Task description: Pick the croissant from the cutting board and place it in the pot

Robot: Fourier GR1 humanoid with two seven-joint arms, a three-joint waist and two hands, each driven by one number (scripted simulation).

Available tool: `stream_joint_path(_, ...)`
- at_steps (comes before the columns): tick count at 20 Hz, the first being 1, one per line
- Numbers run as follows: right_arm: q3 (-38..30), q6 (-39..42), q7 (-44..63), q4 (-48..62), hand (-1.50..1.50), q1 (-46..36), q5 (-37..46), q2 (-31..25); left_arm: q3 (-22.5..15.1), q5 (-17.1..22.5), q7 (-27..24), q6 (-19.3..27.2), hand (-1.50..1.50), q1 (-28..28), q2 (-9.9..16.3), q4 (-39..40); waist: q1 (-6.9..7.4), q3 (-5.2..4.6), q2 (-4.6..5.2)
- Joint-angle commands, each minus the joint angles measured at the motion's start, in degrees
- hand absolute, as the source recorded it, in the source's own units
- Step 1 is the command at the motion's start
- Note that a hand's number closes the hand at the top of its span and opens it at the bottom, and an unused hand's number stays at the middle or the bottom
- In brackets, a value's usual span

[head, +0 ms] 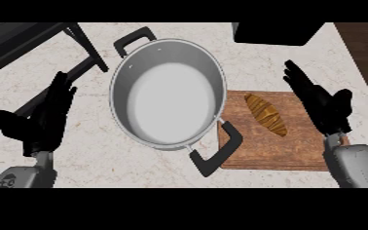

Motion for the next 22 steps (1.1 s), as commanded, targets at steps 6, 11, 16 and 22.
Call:
stream_joint_path(6,6.65,5.63,-3.11,-3.02,1.50,-9.41,1.81,3.88,-2.78,-15.73,4.35,4.66,0.00,1.83,11.51,4.79,-0.79,2.17,0.31)
stream_joint_path(11,2.24,-21.71,-16.77,-6.17,-1.50,-1.56,21.74,3.91,-3.08,-11.98,13.93,3.76,0.00,1.76,10.07,4.06,-3.80,2.29,0.02)
stream_joint_path(16,6.53,-24.05,-20.58,-6.87,-1.50,2.97,28.29,4.93,-3.07,-14.25,19.67,3.52,0.00,-0.03,11.36,1.50,-2.54,2.06,0.04)
stream_joint_path(22,7.70,-12.87,1.26,-20.61,-1.50,4.57,35.41,-9.15,-3.56,-14.43,19.24,3.37,0.00,1.81,10.14,1.18,-3.55,1.87,-0.33)
